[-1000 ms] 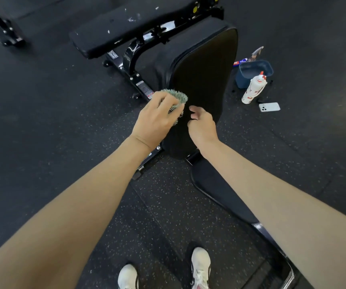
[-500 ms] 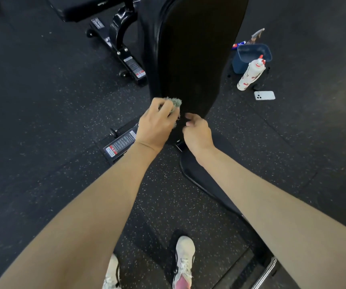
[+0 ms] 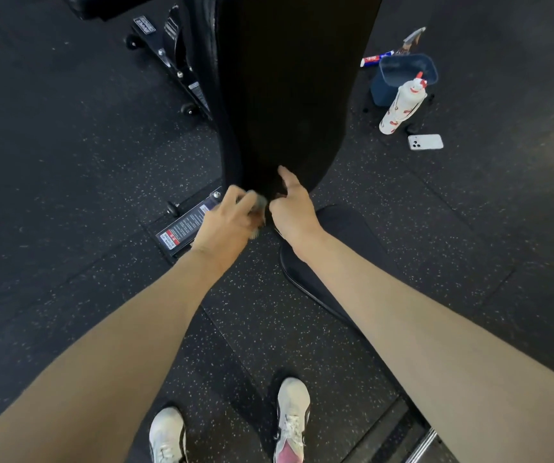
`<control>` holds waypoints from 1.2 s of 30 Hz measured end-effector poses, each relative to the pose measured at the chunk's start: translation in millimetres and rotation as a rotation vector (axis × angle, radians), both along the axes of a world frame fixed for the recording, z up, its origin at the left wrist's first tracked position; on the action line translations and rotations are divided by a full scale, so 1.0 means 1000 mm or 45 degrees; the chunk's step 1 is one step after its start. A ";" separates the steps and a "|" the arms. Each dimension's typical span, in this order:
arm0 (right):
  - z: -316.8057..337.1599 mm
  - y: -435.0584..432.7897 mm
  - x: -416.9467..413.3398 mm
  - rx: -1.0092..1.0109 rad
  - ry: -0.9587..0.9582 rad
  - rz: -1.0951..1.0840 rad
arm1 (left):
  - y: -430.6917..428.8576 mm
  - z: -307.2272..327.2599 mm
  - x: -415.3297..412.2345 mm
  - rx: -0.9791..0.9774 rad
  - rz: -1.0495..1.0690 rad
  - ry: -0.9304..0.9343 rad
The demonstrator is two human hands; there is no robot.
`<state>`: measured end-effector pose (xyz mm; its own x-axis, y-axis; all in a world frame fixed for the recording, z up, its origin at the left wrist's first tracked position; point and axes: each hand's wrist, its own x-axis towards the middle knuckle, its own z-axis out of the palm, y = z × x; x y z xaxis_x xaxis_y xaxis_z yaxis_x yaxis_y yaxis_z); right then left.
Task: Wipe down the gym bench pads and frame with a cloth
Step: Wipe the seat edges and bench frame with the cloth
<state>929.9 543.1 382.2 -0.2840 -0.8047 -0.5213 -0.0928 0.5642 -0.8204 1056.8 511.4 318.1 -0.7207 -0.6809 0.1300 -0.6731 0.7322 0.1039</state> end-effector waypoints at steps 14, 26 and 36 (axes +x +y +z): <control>-0.029 0.004 -0.073 0.098 -0.069 -0.361 | -0.049 0.077 -0.110 -0.647 -0.333 -0.218; -0.035 -0.012 -0.071 0.085 -0.174 -0.247 | -0.022 0.059 -0.077 -0.380 -0.229 -0.920; -0.034 -0.015 -0.061 0.057 -0.263 -0.277 | -0.056 0.109 -0.112 -0.793 -0.346 -0.485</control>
